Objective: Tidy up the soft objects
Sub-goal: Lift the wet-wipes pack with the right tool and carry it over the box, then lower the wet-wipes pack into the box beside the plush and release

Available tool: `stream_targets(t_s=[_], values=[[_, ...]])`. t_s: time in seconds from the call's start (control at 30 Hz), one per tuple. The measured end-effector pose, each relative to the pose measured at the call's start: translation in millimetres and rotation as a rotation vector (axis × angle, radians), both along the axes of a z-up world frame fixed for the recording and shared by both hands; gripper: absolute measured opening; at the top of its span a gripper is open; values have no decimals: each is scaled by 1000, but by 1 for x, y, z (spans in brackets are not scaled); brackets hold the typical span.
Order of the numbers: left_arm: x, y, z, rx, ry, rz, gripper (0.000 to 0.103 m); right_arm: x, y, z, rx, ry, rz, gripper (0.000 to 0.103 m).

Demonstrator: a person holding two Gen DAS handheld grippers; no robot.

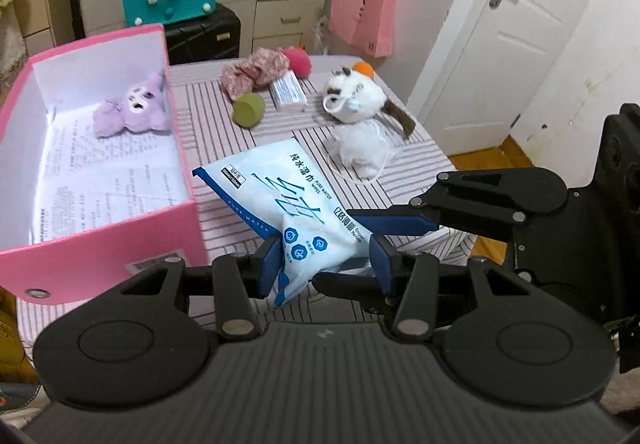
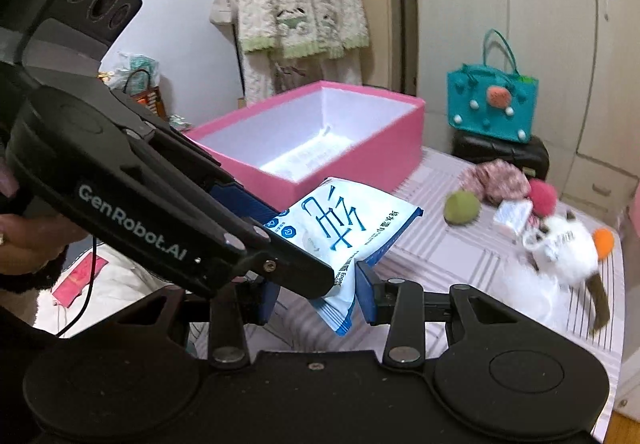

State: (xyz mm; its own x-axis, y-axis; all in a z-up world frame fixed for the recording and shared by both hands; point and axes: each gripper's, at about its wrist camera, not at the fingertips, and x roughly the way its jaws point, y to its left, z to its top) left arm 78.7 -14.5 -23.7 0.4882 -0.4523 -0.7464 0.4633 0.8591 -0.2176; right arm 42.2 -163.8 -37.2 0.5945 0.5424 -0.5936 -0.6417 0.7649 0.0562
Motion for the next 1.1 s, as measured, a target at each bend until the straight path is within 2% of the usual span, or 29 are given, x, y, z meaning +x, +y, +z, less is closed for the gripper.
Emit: stream_targets(t_s=[0.3,0.47,0.6,0.77,0.97,1.1], values=[[-4,35,33,-38,-82,34,46,9,32,36,-42,-82,66,45],[3,56,45,-44,-119,66,46,30,52,45,-44,-84,101,45],[19,75,47,-38,-113,107,46,57,70,45,-23,-33,133,45],[53,103,42,-42,-62,161,46,97,98,38,-9,32,169,45],[104,136,27,-36,9,241,46,157,132,20,17,122,200,45],[144,152,19,1,48,274,45,195,153,7,37,184,201,45]])
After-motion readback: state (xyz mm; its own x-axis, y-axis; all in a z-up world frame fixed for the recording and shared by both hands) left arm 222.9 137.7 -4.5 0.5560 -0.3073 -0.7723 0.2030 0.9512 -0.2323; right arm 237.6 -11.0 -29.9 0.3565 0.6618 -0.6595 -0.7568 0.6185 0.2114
